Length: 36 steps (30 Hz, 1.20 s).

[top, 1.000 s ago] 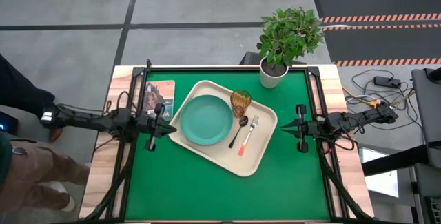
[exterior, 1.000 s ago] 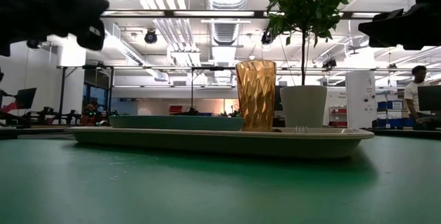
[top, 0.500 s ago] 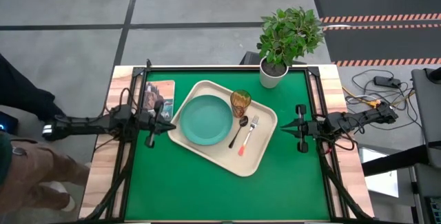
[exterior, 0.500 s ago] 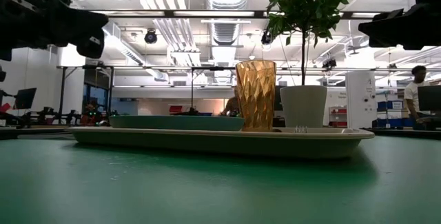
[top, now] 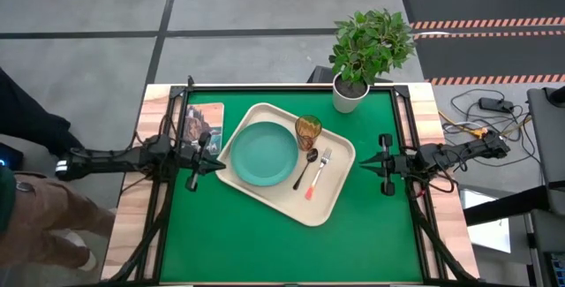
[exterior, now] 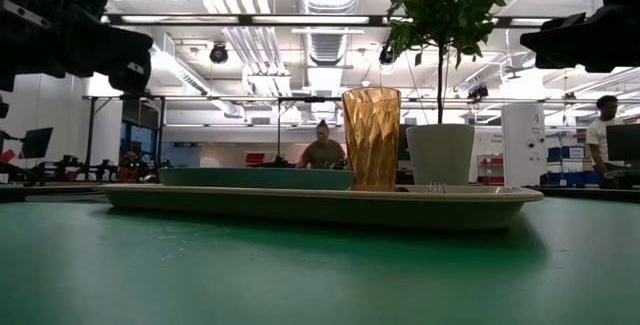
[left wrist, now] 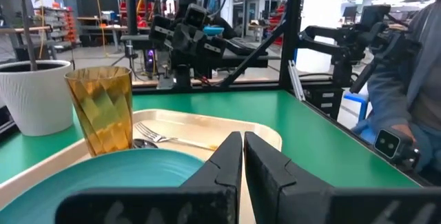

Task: Pick and place plate/cup/fork/spoon on tray
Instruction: Return to Home Position

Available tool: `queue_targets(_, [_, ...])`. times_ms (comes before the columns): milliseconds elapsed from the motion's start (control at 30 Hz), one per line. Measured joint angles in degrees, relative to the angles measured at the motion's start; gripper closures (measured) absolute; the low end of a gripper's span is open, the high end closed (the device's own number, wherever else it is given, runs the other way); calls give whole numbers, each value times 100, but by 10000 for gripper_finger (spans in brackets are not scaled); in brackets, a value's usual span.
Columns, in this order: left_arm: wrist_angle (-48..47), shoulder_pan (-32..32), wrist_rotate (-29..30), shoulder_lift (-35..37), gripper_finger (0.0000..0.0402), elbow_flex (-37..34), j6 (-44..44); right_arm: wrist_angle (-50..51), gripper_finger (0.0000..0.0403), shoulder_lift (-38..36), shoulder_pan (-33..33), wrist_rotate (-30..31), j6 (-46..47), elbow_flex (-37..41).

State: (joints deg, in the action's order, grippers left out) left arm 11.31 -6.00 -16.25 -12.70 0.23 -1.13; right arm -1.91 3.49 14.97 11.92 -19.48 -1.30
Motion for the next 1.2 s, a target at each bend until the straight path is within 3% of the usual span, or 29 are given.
queue_targets(1200, [216, 0, -2, -847, 402, 0, -446, -2, 376, 0, 0, 0, 0, 0])
